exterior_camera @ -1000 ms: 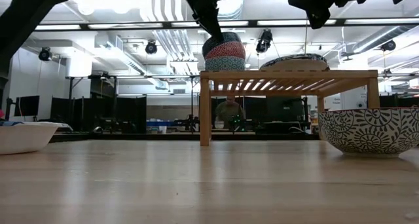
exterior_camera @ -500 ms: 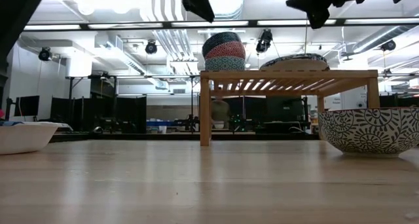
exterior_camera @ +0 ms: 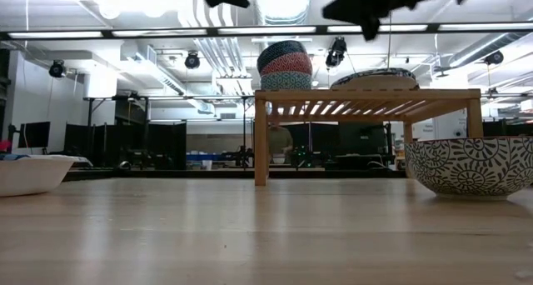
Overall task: Place and stack bowls onto a shelf
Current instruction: Stack the yellow patterned bowl on top of the blue patterned bowl on the shelf
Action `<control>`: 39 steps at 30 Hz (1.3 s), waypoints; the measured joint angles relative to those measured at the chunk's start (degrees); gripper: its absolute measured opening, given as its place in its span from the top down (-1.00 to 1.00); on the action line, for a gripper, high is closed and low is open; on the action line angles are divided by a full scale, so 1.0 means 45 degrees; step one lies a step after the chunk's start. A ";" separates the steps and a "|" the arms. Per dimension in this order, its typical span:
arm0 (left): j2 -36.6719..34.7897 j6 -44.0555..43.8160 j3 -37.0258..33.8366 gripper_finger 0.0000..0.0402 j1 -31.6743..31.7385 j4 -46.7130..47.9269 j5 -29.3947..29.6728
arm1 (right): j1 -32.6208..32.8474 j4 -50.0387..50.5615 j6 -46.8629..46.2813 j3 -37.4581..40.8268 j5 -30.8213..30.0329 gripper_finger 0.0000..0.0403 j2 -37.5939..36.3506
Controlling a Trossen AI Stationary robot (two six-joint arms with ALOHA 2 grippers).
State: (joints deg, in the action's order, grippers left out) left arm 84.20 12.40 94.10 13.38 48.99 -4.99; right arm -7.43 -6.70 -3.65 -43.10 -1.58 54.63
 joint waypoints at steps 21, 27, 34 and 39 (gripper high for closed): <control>-0.6826 -0.1277 -0.9265 0.46 -0.0377 -0.8116 0.0804 | -0.3466 0.3669 0.2577 -0.7436 0.1084 0.96 0.5765; -0.7056 -0.1397 -0.9441 0.46 -0.0377 -0.8111 0.0804 | -0.3471 0.3650 0.2198 -0.7318 0.1020 0.96 0.5809; -0.6875 -0.1368 -0.9441 0.46 -0.0377 -0.8116 0.0804 | -0.3471 0.3815 0.1803 -0.7142 0.1015 0.96 0.5809; -0.6723 -0.1358 -0.9441 0.46 -0.0377 -0.8121 0.0800 | -0.3466 0.3876 0.1692 -0.7085 0.1015 0.96 0.5809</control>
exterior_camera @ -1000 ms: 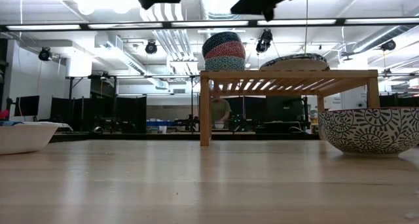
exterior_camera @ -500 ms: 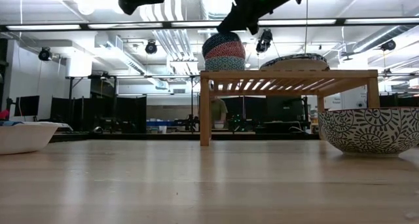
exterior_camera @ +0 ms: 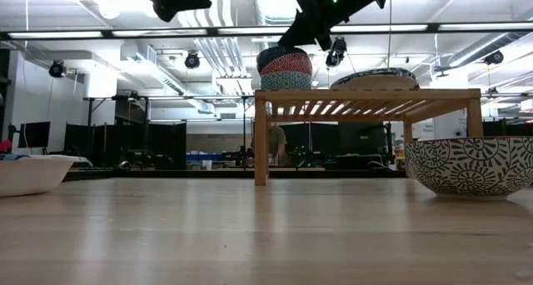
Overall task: Place and stack bowls onto a shelf
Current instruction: Stack the yellow patterned bowl on top of the blue patterned bowl on the shelf, then stack the white patterned bowl on top of the white patterned bowls on the shelf
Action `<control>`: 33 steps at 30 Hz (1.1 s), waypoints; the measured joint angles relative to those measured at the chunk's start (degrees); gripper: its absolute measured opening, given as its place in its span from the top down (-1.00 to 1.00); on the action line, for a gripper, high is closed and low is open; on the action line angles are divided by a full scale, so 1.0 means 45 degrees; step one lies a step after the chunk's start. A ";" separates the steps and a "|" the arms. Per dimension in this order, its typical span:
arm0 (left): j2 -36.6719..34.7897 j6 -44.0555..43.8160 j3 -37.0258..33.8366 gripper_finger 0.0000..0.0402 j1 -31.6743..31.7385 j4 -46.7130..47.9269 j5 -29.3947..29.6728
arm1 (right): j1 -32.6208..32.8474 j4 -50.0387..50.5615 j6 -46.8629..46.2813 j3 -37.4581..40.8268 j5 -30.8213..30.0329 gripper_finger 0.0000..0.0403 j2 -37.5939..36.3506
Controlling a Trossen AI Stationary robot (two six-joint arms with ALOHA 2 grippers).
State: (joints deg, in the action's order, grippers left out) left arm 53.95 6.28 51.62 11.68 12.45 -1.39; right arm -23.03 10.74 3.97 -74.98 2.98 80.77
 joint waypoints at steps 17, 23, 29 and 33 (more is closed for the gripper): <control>0.0232 0.0005 0.0000 0.46 0.0000 -0.0005 0.0000 | 0.0025 0.0270 -0.0362 -0.0087 -0.0025 0.96 -0.0968; 0.0624 -0.0198 -0.0366 0.46 -0.0029 -0.0324 -0.0005 | 0.0773 0.1078 -0.0982 -0.0087 -0.0029 0.96 -0.2072; 0.0669 -0.0845 -0.1308 0.46 -0.0063 -0.0865 -0.0011 | 0.2361 0.2866 -0.1967 -0.0087 -0.0010 0.96 -0.2759; 0.0625 -0.2508 -0.1734 0.46 -0.0113 0.0459 -0.0025 | 0.3418 0.4015 -0.2775 -0.0087 -0.0007 0.96 -0.2877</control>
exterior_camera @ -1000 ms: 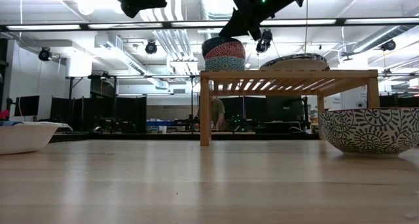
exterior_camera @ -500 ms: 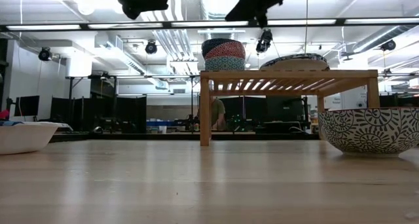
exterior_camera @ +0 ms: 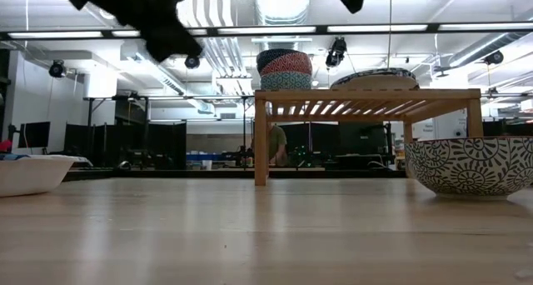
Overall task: Place and stack bowls onto a shelf
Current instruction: Stack the white patterned bowl on top of the white patterned bowls on the shelf
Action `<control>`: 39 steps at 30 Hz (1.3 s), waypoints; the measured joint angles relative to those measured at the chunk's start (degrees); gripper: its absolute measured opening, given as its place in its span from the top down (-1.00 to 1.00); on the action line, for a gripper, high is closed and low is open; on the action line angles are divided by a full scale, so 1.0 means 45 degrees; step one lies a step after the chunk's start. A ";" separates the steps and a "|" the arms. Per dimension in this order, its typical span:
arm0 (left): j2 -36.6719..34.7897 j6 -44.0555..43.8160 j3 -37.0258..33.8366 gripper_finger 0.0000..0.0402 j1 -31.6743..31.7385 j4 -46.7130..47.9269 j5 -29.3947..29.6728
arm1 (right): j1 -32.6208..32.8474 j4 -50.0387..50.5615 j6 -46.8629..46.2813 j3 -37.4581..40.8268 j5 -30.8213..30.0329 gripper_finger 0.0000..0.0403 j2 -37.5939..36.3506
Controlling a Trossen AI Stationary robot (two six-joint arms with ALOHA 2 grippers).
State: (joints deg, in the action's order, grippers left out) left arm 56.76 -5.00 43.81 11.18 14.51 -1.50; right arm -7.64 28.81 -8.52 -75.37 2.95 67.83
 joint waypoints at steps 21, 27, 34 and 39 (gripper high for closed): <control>0.5117 -0.9178 0.2011 0.46 -0.5759 1.0321 -0.0245 | 0.3568 0.0522 0.0128 0.0127 -0.2465 0.96 0.0366; 0.6100 -0.9679 0.2011 0.46 -0.6309 1.0512 -0.0568 | 0.3981 0.0526 0.0128 0.0151 -0.2470 0.96 0.0371; 0.6210 -1.0032 0.2011 0.46 -0.6364 0.9772 -0.0573 | 0.4352 0.0673 0.0128 0.0151 -0.2708 0.96 0.0371; 0.6577 -1.0739 0.1973 0.46 -0.6538 0.9612 -0.0460 | 0.4716 0.0930 0.0058 0.0211 -0.2707 0.96 0.0372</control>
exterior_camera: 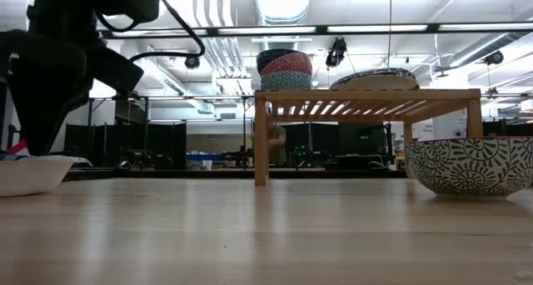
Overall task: Place and stack bowls onto a shelf
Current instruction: Stack the white patterned bowl on top of the white patterned bowls on the shelf
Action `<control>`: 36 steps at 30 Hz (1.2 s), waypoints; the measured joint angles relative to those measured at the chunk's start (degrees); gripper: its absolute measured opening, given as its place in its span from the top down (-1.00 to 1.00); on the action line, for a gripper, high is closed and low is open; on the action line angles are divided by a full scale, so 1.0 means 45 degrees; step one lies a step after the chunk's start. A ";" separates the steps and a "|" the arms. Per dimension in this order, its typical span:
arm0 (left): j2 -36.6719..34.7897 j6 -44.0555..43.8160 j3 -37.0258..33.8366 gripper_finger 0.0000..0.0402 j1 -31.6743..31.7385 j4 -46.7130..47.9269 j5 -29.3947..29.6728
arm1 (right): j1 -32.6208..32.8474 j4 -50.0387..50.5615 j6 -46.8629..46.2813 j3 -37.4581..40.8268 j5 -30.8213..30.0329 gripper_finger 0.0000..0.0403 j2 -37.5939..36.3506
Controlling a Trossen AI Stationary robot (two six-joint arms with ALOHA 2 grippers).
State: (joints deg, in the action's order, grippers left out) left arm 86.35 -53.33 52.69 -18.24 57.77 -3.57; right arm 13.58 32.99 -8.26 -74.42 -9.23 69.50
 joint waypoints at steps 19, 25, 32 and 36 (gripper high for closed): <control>0.1318 -0.0383 -0.0025 0.41 -0.0667 0.1635 0.0592 | 0.1366 -0.0127 -0.0533 0.0837 -0.1408 0.96 0.0009; 0.1227 -0.0879 -0.0025 0.17 -0.1114 0.1591 0.1358 | 0.1352 -0.0197 -0.0570 0.0962 -0.1682 0.96 0.0009; 0.1859 -0.1257 -0.0074 -0.02 -0.1398 0.1376 0.1607 | 0.1508 -0.0399 -0.0873 0.1316 -0.1722 0.96 0.0009; 0.1994 -0.1116 -0.0074 0.02 -0.1469 0.1240 0.1650 | 0.1628 -0.0546 -0.1044 0.1574 -0.1782 0.96 0.0009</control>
State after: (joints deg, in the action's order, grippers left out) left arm 95.33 -58.35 52.36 -24.85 63.35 3.86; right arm 20.91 30.54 -12.96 -67.34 -17.25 69.54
